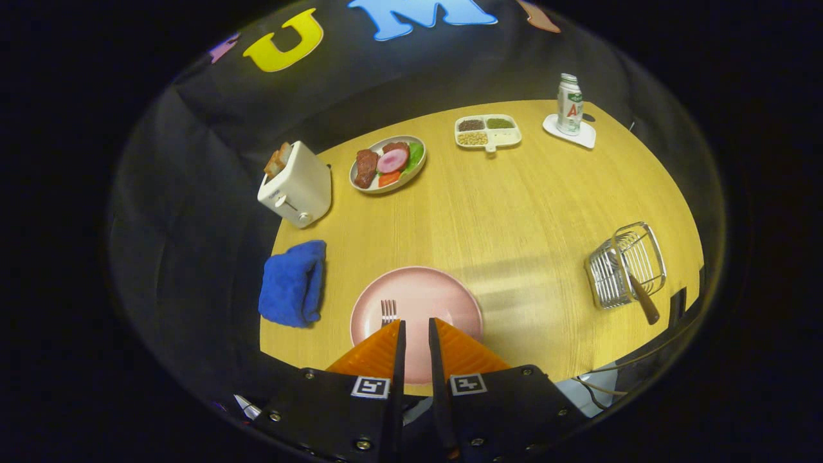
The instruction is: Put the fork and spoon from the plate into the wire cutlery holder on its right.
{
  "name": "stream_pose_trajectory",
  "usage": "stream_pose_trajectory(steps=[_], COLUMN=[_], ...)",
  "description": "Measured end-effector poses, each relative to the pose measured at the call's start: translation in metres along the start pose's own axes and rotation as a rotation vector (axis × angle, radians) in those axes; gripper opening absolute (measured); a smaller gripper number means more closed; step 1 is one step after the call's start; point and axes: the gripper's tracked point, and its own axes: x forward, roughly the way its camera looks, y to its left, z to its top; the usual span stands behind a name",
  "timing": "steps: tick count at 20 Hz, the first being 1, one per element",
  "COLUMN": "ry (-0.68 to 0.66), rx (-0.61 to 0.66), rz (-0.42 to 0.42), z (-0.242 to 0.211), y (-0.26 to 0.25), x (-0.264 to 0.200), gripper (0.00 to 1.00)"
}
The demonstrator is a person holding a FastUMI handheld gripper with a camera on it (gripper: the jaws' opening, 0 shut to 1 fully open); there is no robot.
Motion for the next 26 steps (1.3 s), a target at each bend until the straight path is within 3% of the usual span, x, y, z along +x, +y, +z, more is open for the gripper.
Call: stream_pose_trajectory(steps=[12,14,16,26], ry=[0.127,0.164,0.196,0.292], rx=[-0.087,-0.087,-0.082,-0.084], rz=[0.013,0.004,-0.007,-0.043], z=[-0.054,-0.068,-0.080,-0.111], y=[0.041,0.040,0.038,0.029], x=[0.074,0.088,0.097,0.114], gripper=[0.22,0.35,0.37,0.37])
